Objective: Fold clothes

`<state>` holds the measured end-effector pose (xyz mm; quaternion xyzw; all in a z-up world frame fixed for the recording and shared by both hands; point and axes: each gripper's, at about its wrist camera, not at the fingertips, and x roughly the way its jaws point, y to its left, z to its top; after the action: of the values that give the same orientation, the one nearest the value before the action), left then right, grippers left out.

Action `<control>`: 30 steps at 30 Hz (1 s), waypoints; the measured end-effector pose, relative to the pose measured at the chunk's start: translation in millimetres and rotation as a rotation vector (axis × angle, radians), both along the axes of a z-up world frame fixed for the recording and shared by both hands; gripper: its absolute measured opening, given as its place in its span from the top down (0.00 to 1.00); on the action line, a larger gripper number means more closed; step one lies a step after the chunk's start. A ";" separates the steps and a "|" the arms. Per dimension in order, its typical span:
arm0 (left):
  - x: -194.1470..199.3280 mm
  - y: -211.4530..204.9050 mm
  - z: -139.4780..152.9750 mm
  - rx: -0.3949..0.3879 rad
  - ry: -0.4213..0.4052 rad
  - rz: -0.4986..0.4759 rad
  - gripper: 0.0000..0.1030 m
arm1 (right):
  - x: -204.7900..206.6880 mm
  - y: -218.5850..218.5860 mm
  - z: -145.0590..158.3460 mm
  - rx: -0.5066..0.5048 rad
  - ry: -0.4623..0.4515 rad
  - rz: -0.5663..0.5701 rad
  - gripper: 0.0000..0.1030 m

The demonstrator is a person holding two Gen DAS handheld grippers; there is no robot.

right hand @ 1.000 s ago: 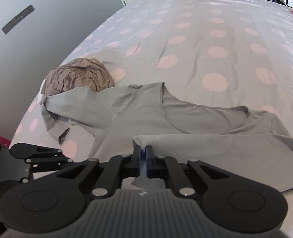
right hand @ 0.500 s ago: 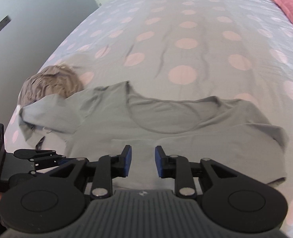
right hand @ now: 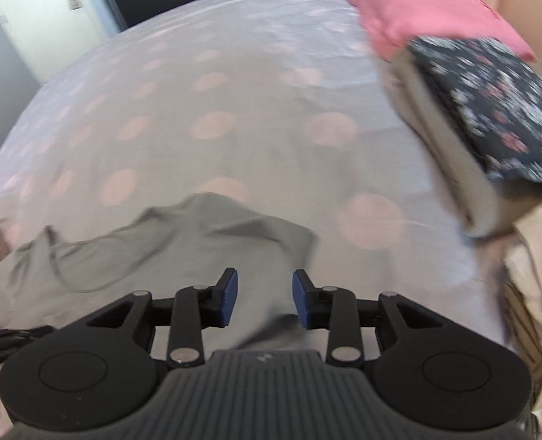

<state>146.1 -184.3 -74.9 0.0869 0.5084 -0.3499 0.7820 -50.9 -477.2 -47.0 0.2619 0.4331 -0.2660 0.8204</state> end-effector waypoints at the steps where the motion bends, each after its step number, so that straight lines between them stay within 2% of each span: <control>1: 1.8 1.1 7.1 -0.023 -0.007 0.010 1.00 | -5.5 -6.0 -7.0 0.010 0.013 -0.018 0.64; 5: 9.2 5.6 34.6 -0.114 -0.025 0.046 1.00 | -11.8 -8.3 -32.5 0.055 0.045 -0.009 0.64; 8: 13.1 3.8 37.0 -0.106 -0.003 0.029 1.00 | -10.3 -3.0 -39.4 0.043 0.060 0.010 0.64; 10: 14.6 4.4 30.2 -0.074 0.011 0.034 0.99 | -10.2 -2.0 -39.0 0.041 0.056 0.021 0.64; 14: 16.5 8.8 12.9 -0.023 0.042 0.059 0.75 | -13.1 -2.4 -37.8 0.045 0.040 0.028 0.64; 15: 17.2 10.4 8.2 -0.027 0.056 0.065 0.74 | -13.2 -2.2 -38.2 0.050 0.038 0.032 0.64; 17: 17.6 10.3 -1.8 -0.036 0.068 0.068 0.65 | -13.7 -1.8 -39.3 0.055 0.039 0.037 0.64; 19: 16.4 6.7 -10.6 -0.025 0.048 0.061 0.61 | -14.7 -2.2 -40.9 0.056 0.045 0.040 0.64; 22: 11.9 1.8 -23.0 -0.008 0.018 0.049 0.64 | -16.0 -3.7 -43.0 0.057 0.050 0.038 0.64; 25: 6.5 -2.6 -21.4 -0.009 -0.014 0.038 0.93 | -18.9 -5.8 -44.8 0.056 0.050 0.031 0.64; 30: 6.6 2.1 8.5 -0.123 -0.019 0.051 0.94 | -21.8 -1.3 -52.2 0.063 0.050 0.053 0.64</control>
<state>152.7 -182.1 -66.4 0.0291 0.4807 -0.3596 0.7992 -72.7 -478.5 -99.2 0.2695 0.4685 -0.2368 0.8074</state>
